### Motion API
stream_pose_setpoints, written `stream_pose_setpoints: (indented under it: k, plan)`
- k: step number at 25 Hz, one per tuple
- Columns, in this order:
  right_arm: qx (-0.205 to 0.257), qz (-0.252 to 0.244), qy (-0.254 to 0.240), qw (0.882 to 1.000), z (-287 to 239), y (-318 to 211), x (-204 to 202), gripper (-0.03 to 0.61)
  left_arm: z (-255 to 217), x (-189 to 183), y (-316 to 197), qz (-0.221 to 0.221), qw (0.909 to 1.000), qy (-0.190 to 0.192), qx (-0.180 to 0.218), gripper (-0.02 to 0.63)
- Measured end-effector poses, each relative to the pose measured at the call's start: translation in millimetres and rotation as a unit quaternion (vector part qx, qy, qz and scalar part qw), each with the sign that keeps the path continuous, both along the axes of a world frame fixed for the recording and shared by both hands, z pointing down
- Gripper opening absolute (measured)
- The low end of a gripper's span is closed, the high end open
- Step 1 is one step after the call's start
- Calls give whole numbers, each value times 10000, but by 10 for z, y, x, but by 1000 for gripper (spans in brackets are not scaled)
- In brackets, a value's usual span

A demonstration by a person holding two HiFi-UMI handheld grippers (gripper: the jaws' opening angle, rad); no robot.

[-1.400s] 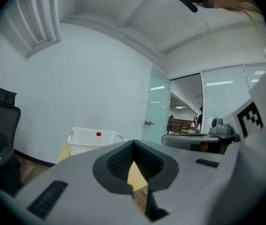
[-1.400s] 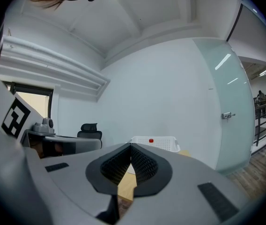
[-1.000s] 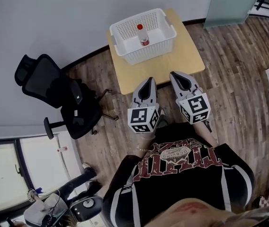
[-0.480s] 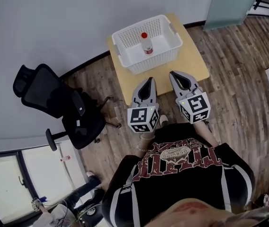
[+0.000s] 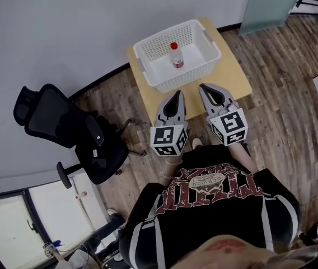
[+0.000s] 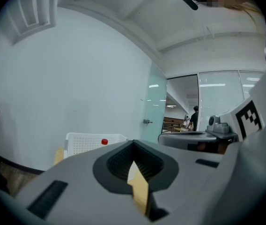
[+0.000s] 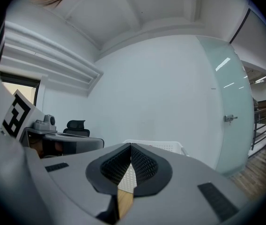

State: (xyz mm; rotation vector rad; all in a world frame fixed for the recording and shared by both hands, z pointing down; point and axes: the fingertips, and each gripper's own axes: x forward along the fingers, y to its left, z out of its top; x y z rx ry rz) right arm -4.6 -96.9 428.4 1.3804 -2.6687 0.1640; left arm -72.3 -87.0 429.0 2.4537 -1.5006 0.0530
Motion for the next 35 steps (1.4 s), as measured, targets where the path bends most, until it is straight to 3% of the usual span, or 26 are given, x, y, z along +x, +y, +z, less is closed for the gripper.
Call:
stream_pose_setpoints:
  k: [18, 35]
  plan:
    - [-28, 1, 81, 10000, 51, -273, -179, 17, 50, -183, -288, -32, 10000, -75, -49, 46]
    - [-65, -456, 70, 9989, 5, -777, -181, 17, 13, -133, -761, -463, 9989, -93, -60, 47]
